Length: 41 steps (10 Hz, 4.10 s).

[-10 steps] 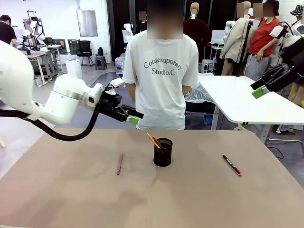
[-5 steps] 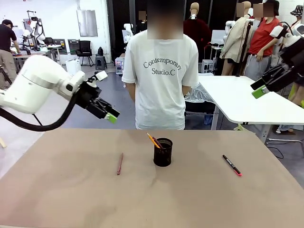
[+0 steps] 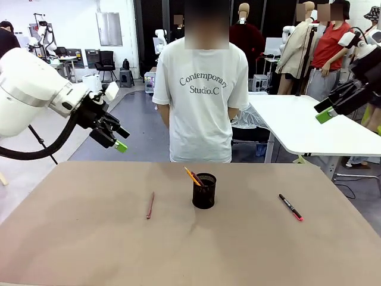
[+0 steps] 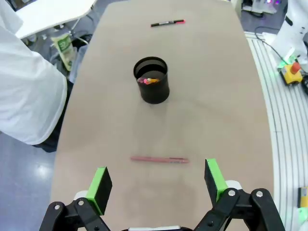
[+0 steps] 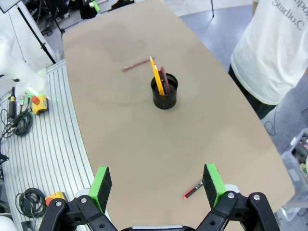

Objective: Place the pens into the pen holder.
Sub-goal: Pick up a writing instrument from the table and place it into the Pen holder.

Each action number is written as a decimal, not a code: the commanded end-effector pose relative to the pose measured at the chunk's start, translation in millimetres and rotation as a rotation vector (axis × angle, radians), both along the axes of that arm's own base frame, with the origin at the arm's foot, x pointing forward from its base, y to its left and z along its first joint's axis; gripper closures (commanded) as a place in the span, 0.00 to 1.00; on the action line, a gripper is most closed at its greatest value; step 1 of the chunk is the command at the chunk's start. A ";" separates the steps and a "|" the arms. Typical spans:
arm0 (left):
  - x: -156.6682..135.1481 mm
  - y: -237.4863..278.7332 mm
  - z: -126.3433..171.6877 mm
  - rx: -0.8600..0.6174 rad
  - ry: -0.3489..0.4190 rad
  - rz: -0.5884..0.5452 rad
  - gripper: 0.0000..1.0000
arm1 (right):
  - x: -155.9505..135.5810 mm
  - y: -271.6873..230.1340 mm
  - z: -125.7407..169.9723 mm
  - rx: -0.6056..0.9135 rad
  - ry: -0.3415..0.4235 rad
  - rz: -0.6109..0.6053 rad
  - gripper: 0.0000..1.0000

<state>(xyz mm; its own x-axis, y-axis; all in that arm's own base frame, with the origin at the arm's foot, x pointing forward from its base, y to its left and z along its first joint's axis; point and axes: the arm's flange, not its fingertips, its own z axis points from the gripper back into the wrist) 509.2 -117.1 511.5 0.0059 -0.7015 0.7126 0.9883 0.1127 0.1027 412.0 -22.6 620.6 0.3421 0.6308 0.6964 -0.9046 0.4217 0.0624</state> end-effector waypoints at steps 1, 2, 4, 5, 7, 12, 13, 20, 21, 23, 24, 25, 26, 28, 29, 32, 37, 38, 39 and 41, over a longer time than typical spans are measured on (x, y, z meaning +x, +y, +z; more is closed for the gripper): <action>-6.2 8.9 -9.6 -0.057 -0.040 -0.006 0.00 | -0.4 0.3 1.7 0.004 -0.004 0.003 0.00; -3.7 13.7 -13.2 -0.077 -0.061 -0.004 0.00 | -0.4 0.3 1.7 0.004 -0.004 0.003 0.00; 0.0 4.7 -2.0 -0.012 -0.018 -0.002 0.00 | -0.4 0.3 1.7 0.004 -0.004 0.003 0.00; 0.0 4.7 -2.0 -0.012 -0.018 -0.002 0.00 | -0.4 0.3 1.7 0.004 -0.004 0.003 0.00; 0.0 4.7 -2.0 -0.012 -0.018 -0.002 0.00 | -0.4 0.3 1.7 0.004 -0.004 0.003 0.00; 0.0 4.7 -2.0 -0.012 -0.018 -0.002 0.00 | -0.4 0.3 1.7 0.004 -0.004 0.003 0.00; 0.0 4.7 -2.0 -0.012 -0.018 -0.002 0.00 | -0.4 0.3 1.7 0.004 -0.004 0.003 0.00; 0.0 4.7 -2.0 -0.012 -0.018 -0.002 0.00 | 20.0 49.1 -19.9 -0.205 0.074 -0.171 0.00; 0.0 4.7 -2.0 -0.012 -0.018 -0.002 0.00 | 23.2 64.3 -27.9 -0.273 0.089 -0.219 0.00; 0.0 4.7 -2.0 -0.012 -0.018 -0.002 0.00 | 36.6 79.1 -51.1 -0.412 0.147 -0.292 0.00; 0.0 4.7 -2.0 -0.012 -0.018 -0.002 0.00 | 45.5 82.8 -76.2 -0.423 0.210 -0.370 0.00; 0.0 4.7 -2.0 -0.012 -0.018 -0.002 0.00 | 54.4 83.6 -98.0 -0.455 0.280 -0.388 0.00; 0.0 4.7 -2.0 -0.012 -0.018 -0.002 0.00 | 63.7 82.1 -117.1 -0.498 0.308 -0.433 0.00; 0.0 4.7 -2.0 -0.012 -0.018 -0.002 0.00 | 80.7 74.4 -151.4 -0.549 0.323 -0.488 0.00; 0.0 4.7 -2.0 -0.012 -0.018 -0.002 0.00 | 86.7 70.5 -165.2 -0.567 0.275 -0.522 0.00; 0.0 4.7 -2.0 -0.012 -0.018 -0.002 0.00 | 86.8 68.5 -173.1 -0.554 0.289 -0.482 0.00; 0.0 4.7 -2.0 -0.012 -0.018 -0.002 0.00 | 111.1 69.4 -192.7 -0.626 0.348 -0.474 0.00; 0.0 4.7 -2.0 -0.012 -0.018 -0.002 0.00 | 125.5 74.5 -212.0 -0.636 0.403 -0.490 0.00; 0.0 4.7 -2.0 -0.012 -0.018 -0.002 0.00 | 133.8 77.5 -228.9 -0.624 0.442 -0.499 0.00; 0.0 4.7 -2.0 -0.012 -0.018 -0.002 0.00 | 164.7 72.9 -253.4 -0.602 0.512 -0.564 0.00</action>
<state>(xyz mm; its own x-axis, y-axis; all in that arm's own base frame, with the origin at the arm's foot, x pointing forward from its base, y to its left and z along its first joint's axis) 508.9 -112.7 506.2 -0.0207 -0.6844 0.7288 0.9866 0.1042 0.1259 552.6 49.0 358.8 0.8434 0.5372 0.0107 -0.5373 0.8431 0.0210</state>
